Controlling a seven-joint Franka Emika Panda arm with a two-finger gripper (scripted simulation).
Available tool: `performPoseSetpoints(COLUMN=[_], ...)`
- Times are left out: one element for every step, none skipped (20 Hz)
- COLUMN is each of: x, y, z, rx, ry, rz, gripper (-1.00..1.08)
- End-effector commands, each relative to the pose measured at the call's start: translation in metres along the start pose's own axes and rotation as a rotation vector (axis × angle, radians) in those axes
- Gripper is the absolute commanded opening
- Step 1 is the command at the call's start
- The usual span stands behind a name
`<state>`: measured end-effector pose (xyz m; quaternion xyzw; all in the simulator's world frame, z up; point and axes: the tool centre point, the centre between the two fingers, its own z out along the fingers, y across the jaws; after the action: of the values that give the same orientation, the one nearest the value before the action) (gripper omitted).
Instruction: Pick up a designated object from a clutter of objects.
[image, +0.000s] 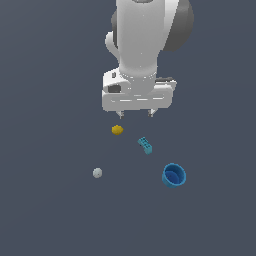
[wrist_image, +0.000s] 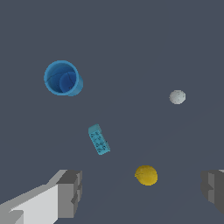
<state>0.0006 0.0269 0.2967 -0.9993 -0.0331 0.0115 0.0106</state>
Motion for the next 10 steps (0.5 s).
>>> performPoseSetpoints(x=[0.000, 0.000, 0.001, 0.001, 0.002, 0.003, 0.005, 0.006, 0.006, 0.007], y=[0.000, 0.000, -0.002, -0.004, -0.007, -0.011, -0.016, -0.020, -0.024, -0.027], z=[0.000, 0.000, -0.001, -0.002, -0.004, -0.006, -0.009, -0.011, -0.013, -0.015], rx=[0.000, 0.000, -0.001, -0.001, -0.003, -0.004, -0.005, -0.007, -0.008, -0.009], ry=[0.000, 0.001, 0.003, 0.006, 0.011, 0.017, 0.024, 0.031, 0.036, 0.040], rz=[0.000, -0.001, -0.004, -0.008, -0.015, -0.023, -0.032, -0.041, -0.048, -0.052], gripper=[1.00, 1.00, 1.00, 1.00, 1.00, 1.00, 1.00, 1.00, 1.00, 1.00])
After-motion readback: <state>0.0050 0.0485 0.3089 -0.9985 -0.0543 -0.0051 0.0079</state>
